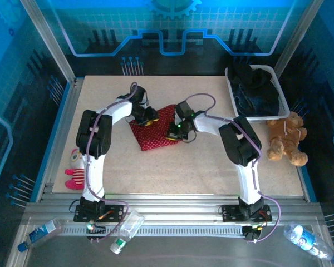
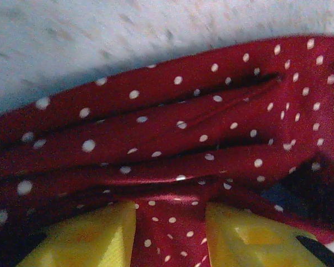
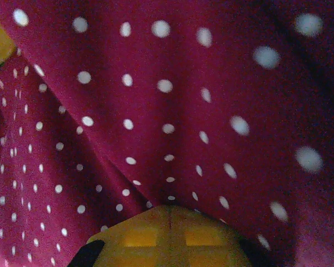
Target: Fold and stack the skirts
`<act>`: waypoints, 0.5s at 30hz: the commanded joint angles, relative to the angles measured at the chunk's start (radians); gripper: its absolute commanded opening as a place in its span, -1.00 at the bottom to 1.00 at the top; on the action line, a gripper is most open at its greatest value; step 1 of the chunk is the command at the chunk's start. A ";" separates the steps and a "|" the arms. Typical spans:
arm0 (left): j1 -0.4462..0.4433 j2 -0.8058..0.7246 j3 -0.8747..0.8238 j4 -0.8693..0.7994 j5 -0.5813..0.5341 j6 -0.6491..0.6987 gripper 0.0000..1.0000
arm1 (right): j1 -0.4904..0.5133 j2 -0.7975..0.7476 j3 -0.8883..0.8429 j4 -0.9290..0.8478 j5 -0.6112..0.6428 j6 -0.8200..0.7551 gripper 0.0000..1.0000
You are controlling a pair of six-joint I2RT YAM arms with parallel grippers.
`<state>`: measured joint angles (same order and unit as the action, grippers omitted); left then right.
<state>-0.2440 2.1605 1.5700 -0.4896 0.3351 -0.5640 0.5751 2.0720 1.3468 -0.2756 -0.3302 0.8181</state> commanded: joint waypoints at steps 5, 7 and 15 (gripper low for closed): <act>-0.015 -0.164 -0.018 -0.065 -0.002 0.063 0.06 | 0.026 -0.165 -0.164 0.210 0.096 0.221 -0.56; -0.011 -0.245 -0.055 -0.064 -0.056 0.054 0.31 | -0.002 -0.190 -0.139 0.150 0.133 0.128 -0.36; 0.049 -0.452 -0.265 0.041 -0.081 -0.094 0.98 | -0.070 -0.155 0.027 -0.035 0.186 -0.217 0.13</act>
<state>-0.2115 1.7290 1.3651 -0.4721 0.2733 -0.6022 0.5140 1.9041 1.3109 -0.2279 -0.1741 0.7628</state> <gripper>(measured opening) 0.989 0.554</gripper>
